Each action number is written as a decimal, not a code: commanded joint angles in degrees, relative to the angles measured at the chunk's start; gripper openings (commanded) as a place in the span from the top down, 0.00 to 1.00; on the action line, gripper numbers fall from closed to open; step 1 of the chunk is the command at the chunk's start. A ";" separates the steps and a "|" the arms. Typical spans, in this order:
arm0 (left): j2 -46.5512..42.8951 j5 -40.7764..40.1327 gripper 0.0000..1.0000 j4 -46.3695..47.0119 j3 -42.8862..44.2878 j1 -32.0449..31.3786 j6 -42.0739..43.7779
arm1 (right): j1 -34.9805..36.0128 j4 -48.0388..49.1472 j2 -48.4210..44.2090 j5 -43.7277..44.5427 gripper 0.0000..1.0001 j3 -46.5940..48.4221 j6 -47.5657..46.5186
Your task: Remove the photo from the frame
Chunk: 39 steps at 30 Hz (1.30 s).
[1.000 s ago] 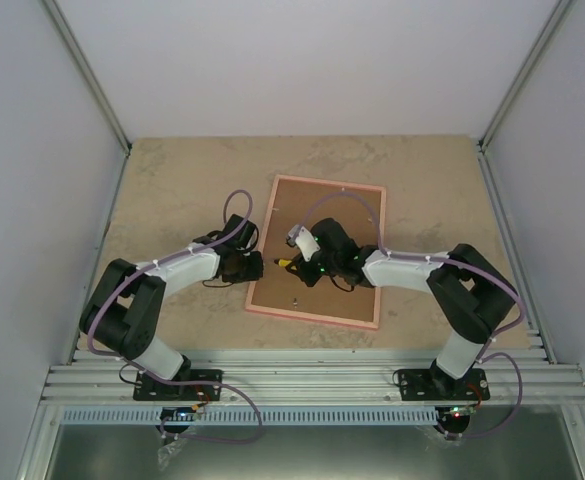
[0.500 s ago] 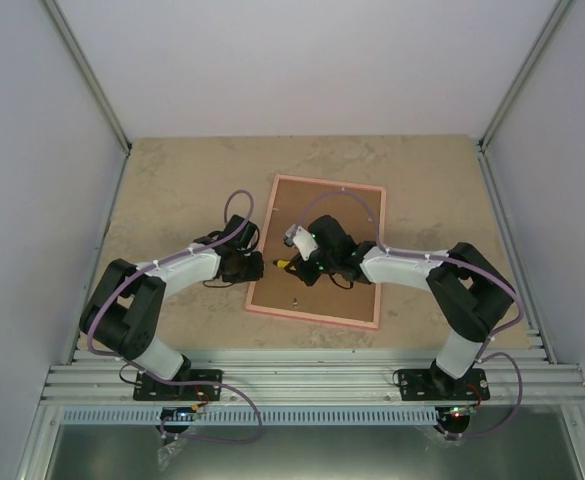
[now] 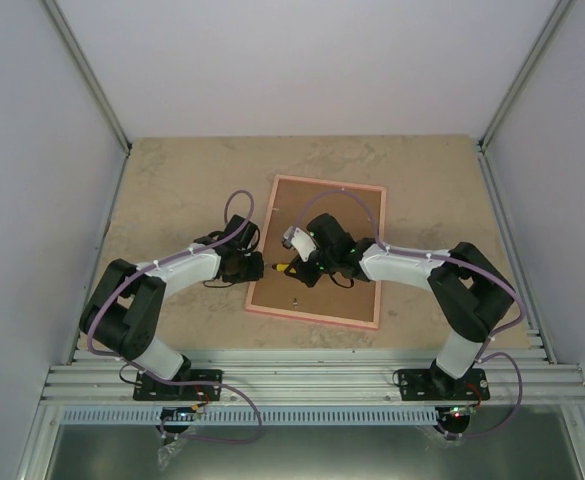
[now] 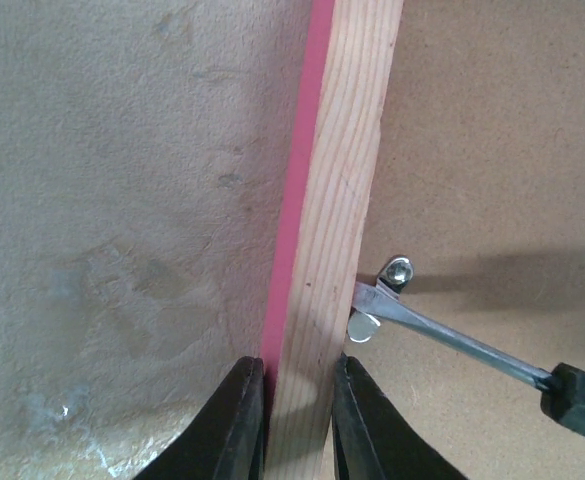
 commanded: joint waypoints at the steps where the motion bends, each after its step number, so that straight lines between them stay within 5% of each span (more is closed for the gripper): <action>1: -0.42 -3.37 0.85 -2.06 0.43 0.47 -2.74 | 0.38 -3.65 -0.75 -1.09 0.99 0.73 -1.16; 30: -0.34 -4.54 0.85 -3.16 0.80 0.39 -3.50 | 0.32 -8.15 -3.02 6.97 0.99 1.35 -0.44; 39: -0.41 -3.83 0.85 -2.91 0.33 0.46 -3.66 | 0.17 -5.08 -6.74 3.48 1.00 -0.61 -0.61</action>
